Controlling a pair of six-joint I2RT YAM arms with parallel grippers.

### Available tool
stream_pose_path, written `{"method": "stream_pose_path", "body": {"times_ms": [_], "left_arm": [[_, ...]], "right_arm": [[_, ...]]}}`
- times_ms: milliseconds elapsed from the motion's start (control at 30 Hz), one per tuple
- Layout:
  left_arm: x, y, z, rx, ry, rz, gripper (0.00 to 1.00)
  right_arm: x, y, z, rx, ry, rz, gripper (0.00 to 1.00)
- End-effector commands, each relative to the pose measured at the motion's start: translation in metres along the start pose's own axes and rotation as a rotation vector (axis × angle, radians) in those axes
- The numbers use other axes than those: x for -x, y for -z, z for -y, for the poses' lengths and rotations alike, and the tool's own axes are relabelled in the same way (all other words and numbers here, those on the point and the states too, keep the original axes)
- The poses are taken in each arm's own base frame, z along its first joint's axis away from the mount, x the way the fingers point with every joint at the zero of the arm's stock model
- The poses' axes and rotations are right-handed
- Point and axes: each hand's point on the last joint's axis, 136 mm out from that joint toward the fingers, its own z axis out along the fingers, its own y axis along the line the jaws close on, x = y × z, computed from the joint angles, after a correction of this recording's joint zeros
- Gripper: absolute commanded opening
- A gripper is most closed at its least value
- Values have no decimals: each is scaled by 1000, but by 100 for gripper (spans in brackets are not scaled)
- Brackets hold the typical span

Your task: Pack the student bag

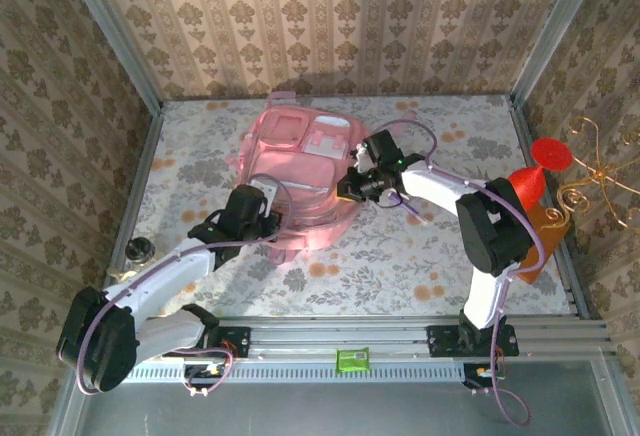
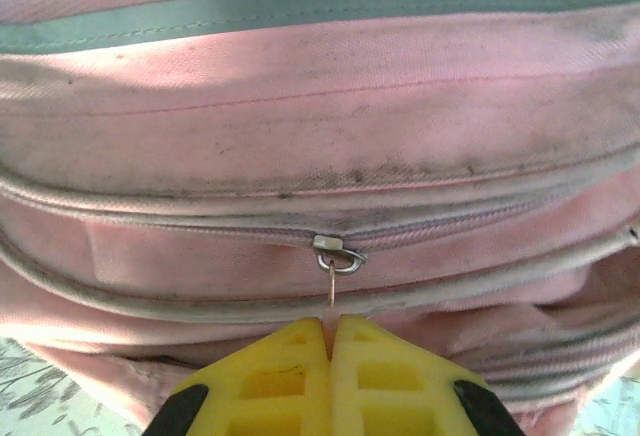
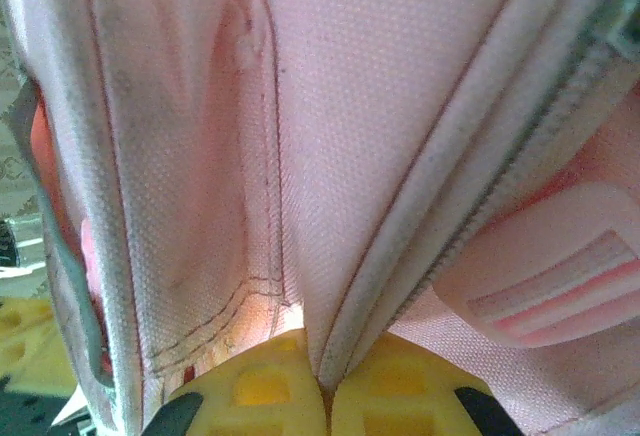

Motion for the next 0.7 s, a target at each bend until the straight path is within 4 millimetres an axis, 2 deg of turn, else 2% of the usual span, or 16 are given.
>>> {"method": "stream_pose_path", "body": {"times_ms": [0,100,233,333,467,567,667], "left_arm": [[-1,3,24,-117,1,-19,0],[10,5,44,-219,43,23,0],[17,5,48,-212,50,39,0],[17,5,46,-183,43,39,0],[15,4,46,-176,37,35,0],[15,4,47,-174,33,29,0],[14,3,48,-170,24,28,0]], "right_arm": [[29,12,37,-104,-14,36,9],[39,17,27,-85,-11,59,17],[36,31,23,-106,-7,82,34],[19,45,26,-138,-9,102,46],[-13,57,17,-139,18,131,56],[-40,54,15,-174,22,127,63],[-59,39,14,-169,-15,126,70]]}}
